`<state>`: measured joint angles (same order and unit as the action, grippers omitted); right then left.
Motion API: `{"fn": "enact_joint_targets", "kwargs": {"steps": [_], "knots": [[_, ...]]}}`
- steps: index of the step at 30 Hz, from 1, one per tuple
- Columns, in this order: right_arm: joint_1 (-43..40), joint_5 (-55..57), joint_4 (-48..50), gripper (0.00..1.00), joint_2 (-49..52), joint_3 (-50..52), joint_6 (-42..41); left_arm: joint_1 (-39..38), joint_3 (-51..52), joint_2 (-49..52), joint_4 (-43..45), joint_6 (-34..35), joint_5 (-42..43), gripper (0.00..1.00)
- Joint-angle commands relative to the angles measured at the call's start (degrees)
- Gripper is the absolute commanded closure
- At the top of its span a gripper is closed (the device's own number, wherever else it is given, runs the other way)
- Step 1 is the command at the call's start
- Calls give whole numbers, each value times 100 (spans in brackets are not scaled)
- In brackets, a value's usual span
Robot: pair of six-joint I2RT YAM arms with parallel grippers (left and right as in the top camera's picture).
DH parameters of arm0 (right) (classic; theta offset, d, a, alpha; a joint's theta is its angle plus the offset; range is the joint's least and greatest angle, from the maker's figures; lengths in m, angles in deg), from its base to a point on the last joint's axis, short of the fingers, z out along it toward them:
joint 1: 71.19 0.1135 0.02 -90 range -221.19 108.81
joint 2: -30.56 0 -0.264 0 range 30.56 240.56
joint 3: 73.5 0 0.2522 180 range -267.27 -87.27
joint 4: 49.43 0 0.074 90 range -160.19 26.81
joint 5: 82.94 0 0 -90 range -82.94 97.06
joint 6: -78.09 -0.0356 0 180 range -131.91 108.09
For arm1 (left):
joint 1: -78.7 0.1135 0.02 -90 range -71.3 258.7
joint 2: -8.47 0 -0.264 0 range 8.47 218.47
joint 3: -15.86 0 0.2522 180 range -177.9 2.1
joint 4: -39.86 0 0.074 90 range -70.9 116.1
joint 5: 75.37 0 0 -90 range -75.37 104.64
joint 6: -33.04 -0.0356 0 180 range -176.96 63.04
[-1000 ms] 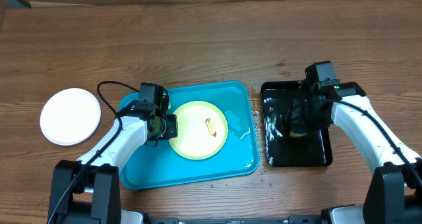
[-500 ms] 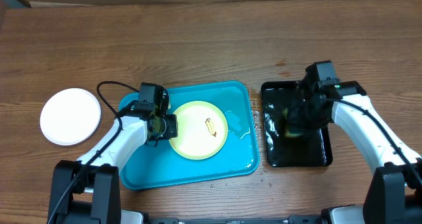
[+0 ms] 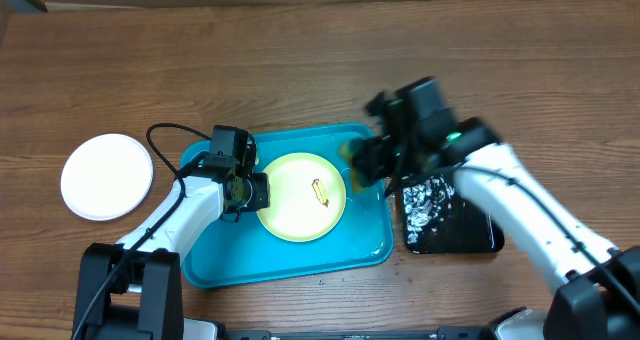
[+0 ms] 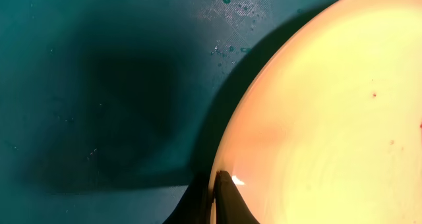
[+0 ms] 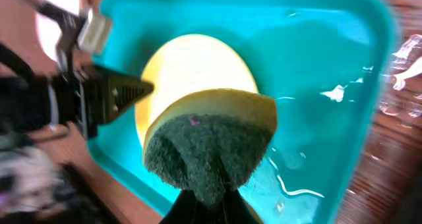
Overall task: Clean dirty plates on tray and stack at the side
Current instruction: 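Carry the sponge with the right gripper to the yellow plate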
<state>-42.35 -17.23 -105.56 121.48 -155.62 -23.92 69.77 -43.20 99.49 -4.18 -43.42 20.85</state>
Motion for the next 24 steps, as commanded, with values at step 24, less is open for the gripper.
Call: {"fn": "enact_joint_targets", "kwargs": {"steps": [24], "knots": [[1495, 2918, 1073, 96, 1445, -22, -417, -9, 42, 35, -4, 81, 280, 96]]}}
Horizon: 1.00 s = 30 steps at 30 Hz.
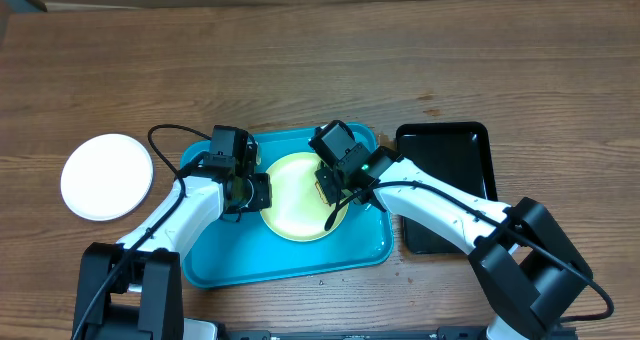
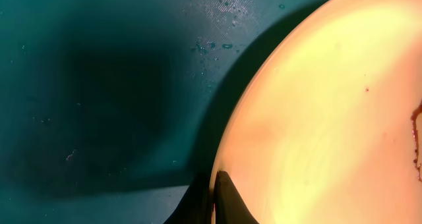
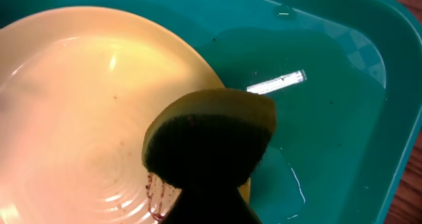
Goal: Clean dirty plates on tray and stack at the side
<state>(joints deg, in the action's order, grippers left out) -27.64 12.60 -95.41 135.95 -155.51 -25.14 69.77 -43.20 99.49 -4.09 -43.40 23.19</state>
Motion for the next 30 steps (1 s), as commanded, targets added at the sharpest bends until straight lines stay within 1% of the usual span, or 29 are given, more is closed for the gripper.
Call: {"fn": "enact_joint_targets", "kwargs": {"steps": [1, 11, 14, 17, 19, 30], "knots": [[22, -68, 70, 96, 17, -33, -313, -9, 42, 35, -13, 79, 48, 96], [24, -70, 98, 96, 63, -33, -332, -9, 42, 35, -17, 79, 48, 96], [24, -72, 90, 93, 63, -33, -332, -9, 42, 35, -15, 79, 46, 96], [35, -76, 83, 73, 83, -33, -332, -9, 42, 35, -17, 79, 46, 96], [61, -74, 31, 63, 90, -33, -330, -9, 42, 35, -17, 79, 48, 96], [107, -68, -190, 65, 116, -33, -328, -9, 42, 35, -20, 79, 46, 96]]}}
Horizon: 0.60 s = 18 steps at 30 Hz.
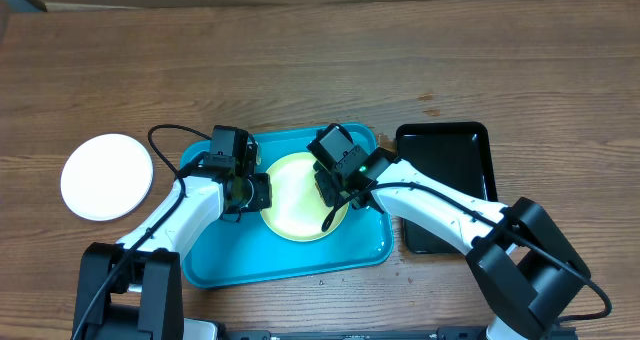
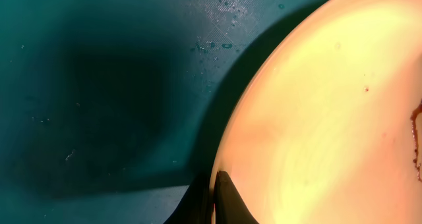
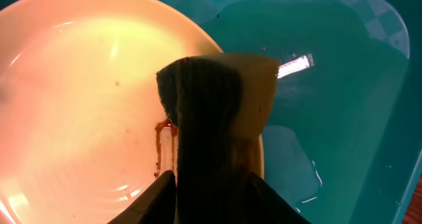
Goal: Clean dirty plates on tray and stack at the side
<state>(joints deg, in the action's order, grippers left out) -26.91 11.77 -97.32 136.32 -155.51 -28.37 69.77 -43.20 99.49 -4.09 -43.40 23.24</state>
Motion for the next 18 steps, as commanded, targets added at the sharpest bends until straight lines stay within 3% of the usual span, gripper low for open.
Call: {"fn": "enact_joint_targets", "kwargs": {"steps": [1, 9, 14, 18], "knots": [[35, 15, 2, 65, 79, -33, -7, -9, 42, 35, -20, 79, 44, 96], [35, 15, 98, 67, 79, -33, -4, -9, 42, 35, -17, 79, 42, 96], [35, 17, 192, 60, 79, -33, -4, -9, 42, 35, -20, 79, 44, 96], [35, 17, 111, 73, 79, -26, -4, -9, 42, 35, -20, 79, 42, 96]]}}
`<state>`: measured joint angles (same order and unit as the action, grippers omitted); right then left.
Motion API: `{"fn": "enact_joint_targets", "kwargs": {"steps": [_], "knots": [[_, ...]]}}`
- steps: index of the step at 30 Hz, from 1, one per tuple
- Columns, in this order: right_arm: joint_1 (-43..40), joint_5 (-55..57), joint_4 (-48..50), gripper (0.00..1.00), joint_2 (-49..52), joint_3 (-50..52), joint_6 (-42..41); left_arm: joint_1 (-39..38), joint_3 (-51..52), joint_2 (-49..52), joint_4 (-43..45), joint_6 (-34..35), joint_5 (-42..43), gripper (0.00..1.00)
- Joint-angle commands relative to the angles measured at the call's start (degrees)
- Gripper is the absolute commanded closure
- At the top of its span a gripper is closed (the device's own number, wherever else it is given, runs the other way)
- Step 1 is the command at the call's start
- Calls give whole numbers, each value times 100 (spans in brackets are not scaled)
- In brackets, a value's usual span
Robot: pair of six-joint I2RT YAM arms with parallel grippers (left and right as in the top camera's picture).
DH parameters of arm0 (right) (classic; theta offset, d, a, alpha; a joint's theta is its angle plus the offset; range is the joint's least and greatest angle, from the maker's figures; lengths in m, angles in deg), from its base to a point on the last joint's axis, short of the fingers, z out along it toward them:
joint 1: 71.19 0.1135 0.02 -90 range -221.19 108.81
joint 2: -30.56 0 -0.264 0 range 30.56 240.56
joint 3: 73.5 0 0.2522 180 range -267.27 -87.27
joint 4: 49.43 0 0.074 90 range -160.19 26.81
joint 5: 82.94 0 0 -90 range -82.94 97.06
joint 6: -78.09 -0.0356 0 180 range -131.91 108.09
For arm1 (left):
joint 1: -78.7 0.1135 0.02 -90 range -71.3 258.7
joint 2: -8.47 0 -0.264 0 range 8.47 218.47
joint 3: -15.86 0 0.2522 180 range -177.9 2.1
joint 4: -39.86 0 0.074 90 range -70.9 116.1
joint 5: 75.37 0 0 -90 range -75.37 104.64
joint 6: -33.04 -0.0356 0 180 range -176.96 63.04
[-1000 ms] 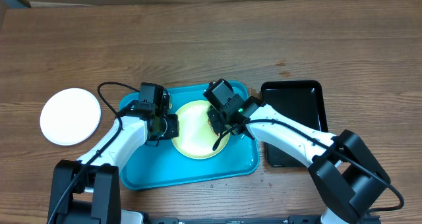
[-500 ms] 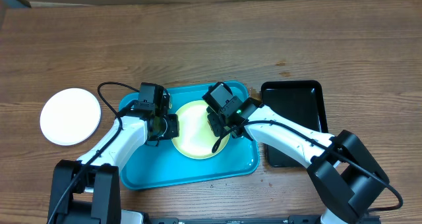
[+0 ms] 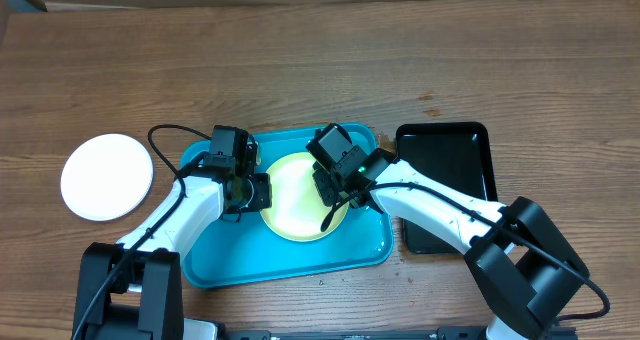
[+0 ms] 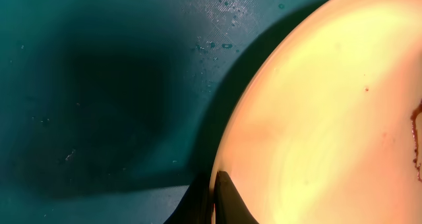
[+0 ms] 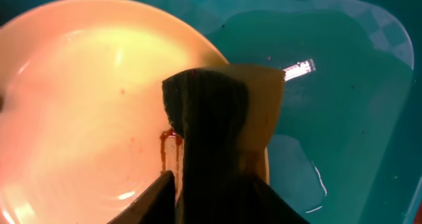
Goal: Clean dirty plates on tray and stack at the side
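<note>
A pale yellow plate [image 3: 298, 197] lies in the teal tray [image 3: 220, 265]. A red-brown smear [image 5: 168, 145] marks it beside the sponge, and the same smear [image 4: 417, 138] shows in the left wrist view. My left gripper [image 3: 248, 191] is shut on the yellow plate's [image 4: 316, 118] left rim. My right gripper [image 3: 328, 185] is shut on a yellow sponge with a dark green scouring face [image 5: 217, 128], which presses on the yellow plate's [image 5: 86, 112] right part. A clean white plate [image 3: 106, 176] sits on the table to the left of the tray.
A black tray [image 3: 450, 185] lies right of the teal tray. A film of water [image 5: 330, 105] covers the teal tray's right end. Brown wooden table [image 3: 300, 60] surrounds both trays.
The sponge in my right gripper has shifted slightly across the plate, the plate sitting a little lower in the right wrist view. My left gripper has kept its hold on the rim.
My right gripper held the sponge above the tray's right end, while my left gripper gripped the plate's rim. Then the sponge was low over the plate's right side. After that it pressed beside the red-brown smear, and it rests there now.
</note>
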<state>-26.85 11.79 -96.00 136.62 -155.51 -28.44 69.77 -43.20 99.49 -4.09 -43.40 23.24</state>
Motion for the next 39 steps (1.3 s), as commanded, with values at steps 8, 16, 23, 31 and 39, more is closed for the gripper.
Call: {"fn": "enact_joint_targets", "kwargs": {"steps": [8, 16, 23, 31, 39], "knots": [[28, 35, 350, 83, 48, 352, 2, -9, 42, 35, -17, 79, 42, 96], [28, 35, 621, 77, 48, 643, 2, -9, 42, 35, -15, 79, 42, 96], [28, 33, 686, 96, 48, 719, -7, -9, 42, 35, -15, 79, 37, 96], [33, -42, 817, 96, 52, 874, -153, -9, 42, 35, 15, 79, 39, 96], [37, -505, 844, 96, 66, 907, -901, -9, 42, 35, 20, 79, 37, 96]]}}
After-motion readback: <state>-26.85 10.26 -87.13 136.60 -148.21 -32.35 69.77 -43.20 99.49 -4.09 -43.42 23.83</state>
